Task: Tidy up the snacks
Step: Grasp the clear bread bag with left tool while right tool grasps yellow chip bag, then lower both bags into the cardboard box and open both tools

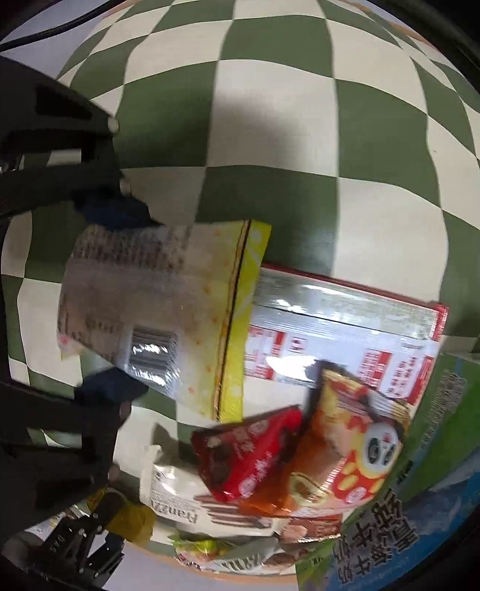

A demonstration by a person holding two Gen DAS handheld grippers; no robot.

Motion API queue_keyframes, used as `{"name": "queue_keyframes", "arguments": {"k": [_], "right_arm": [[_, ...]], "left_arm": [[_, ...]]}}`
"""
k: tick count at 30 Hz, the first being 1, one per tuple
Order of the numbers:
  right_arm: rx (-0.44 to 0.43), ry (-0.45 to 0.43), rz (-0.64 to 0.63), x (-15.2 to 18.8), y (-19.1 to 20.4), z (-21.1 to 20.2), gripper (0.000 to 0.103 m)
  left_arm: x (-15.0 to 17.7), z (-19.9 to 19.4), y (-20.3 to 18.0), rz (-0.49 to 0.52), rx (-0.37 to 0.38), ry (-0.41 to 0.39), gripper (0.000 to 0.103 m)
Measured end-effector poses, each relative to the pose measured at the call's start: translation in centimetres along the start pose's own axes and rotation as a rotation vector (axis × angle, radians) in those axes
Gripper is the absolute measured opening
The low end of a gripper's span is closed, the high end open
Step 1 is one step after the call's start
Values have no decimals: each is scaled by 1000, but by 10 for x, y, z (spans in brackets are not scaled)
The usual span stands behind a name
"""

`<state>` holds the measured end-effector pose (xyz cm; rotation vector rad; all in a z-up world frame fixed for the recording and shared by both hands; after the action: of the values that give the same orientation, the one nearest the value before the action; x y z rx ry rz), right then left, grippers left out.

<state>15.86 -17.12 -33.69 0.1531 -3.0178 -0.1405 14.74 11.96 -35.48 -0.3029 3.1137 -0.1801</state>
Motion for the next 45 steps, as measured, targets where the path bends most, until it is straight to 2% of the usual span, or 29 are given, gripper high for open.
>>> {"name": "queue_keyframes", "arguments": {"k": [3, 6, 7, 10, 11, 14, 16, 19, 22, 23, 30, 34, 35, 36, 40, 42, 45], "right_arm": [[-20, -10, 9, 4, -16, -2, 57], [-42, 2, 4, 11, -22, -2, 55], [-47, 2, 8, 3, -22, 3, 55], [-90, 2, 58, 4, -32, 11, 60], [-104, 8, 75, 3, -35, 14, 65], [-92, 3, 127, 1, -41, 19, 66], [-81, -17, 151, 1, -42, 19, 65], [-63, -48, 139, 5, -45, 15, 58], [-86, -58, 127, 16, -53, 6, 48], [-100, -57, 128, 17, -55, 2, 45], [-212, -110, 115, 21, -69, -50, 44], [-288, -185, 80, 12, -68, -114, 44], [-299, -204, 72, 8, -67, -126, 44], [-309, -228, 62, 0, -64, -142, 44], [-339, -330, 25, -41, -58, -204, 44], [-317, -383, 11, -62, -52, -225, 44], [-274, -444, 1, -110, -40, -244, 44]], "left_arm": [[23, 1, 0, -21, 6, 3, 49], [43, 4, -5, -17, 33, 28, 49], [49, 9, -8, -8, 32, 41, 51], [58, 23, -9, -13, 0, 46, 51], [59, 25, -9, -12, -12, 41, 51], [65, 28, -14, -8, -40, 21, 49], [68, 26, -20, -6, -48, 6, 44], [77, 18, -20, -10, -43, -6, 40], [81, 5, -22, -8, -27, -18, 40], [71, 1, -23, -6, -20, -24, 40], [70, -71, -21, 27, 66, -119, 40], [41, -130, -40, 72, 128, -199, 40], [19, -156, -54, 83, 136, -219, 40], [6, -167, -71, 99, 151, -237, 40], [-54, -182, -131, 129, 166, -301, 40], [-83, -189, -144, 139, 147, -323, 40], [-131, -182, -157, 134, 135, -309, 40]]}}
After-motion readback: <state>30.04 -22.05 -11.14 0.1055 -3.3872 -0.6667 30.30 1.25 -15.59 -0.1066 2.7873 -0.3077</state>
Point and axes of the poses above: each gripper's, at about its wrist camera, not at the fingertips, and z roughly the way its jaws point, y to its left, x to its underside, the point moved 1 cm from there along z, roughly the way its jaws point, and after that the axes turned 4 degrees about z, right-handed, at the moved point
